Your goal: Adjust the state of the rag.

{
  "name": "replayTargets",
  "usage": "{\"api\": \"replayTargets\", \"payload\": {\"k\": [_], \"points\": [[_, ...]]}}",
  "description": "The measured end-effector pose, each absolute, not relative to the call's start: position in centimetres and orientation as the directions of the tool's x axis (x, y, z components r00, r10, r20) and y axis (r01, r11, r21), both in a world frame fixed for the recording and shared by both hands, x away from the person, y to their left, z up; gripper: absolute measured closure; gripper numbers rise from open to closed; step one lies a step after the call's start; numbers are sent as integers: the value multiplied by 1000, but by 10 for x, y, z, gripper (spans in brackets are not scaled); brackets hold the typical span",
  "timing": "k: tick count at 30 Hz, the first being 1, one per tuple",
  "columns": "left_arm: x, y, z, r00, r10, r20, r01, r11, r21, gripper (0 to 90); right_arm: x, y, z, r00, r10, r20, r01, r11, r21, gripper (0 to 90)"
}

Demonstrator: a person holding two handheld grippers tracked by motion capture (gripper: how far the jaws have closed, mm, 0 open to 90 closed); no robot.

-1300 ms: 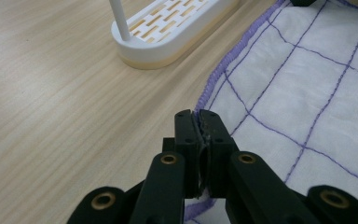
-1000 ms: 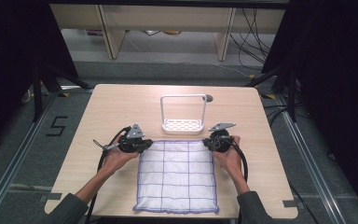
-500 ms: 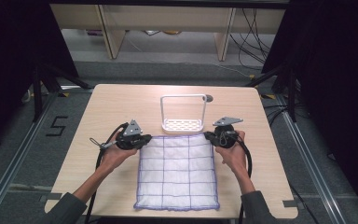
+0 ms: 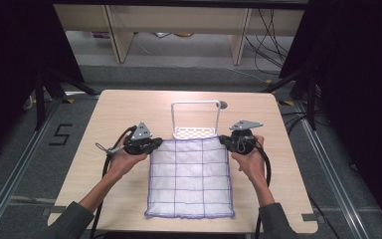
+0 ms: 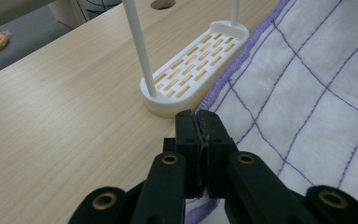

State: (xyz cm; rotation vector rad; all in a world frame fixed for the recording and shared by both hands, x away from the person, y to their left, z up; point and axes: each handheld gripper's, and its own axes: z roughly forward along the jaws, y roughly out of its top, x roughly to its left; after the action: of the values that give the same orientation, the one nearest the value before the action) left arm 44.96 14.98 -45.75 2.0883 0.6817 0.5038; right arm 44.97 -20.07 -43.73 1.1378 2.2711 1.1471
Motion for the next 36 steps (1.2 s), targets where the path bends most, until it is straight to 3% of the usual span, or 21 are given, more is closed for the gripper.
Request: {"api": "replayTargets", "payload": {"k": [8,19,36], "points": [[432,155,-450,789,604,112,251,-484,839,870,432,-205,-432,-628,776,49,501,356,789,870],[364,162,-450,856,499,135,170,-518,838,870,371,-216,-434,-694,720,-8,430,424,797,869],[305,165,-480,895,436,91,191,-561,805,869,313,-216,-457,-736,677,11,434,460,775,865]]}}
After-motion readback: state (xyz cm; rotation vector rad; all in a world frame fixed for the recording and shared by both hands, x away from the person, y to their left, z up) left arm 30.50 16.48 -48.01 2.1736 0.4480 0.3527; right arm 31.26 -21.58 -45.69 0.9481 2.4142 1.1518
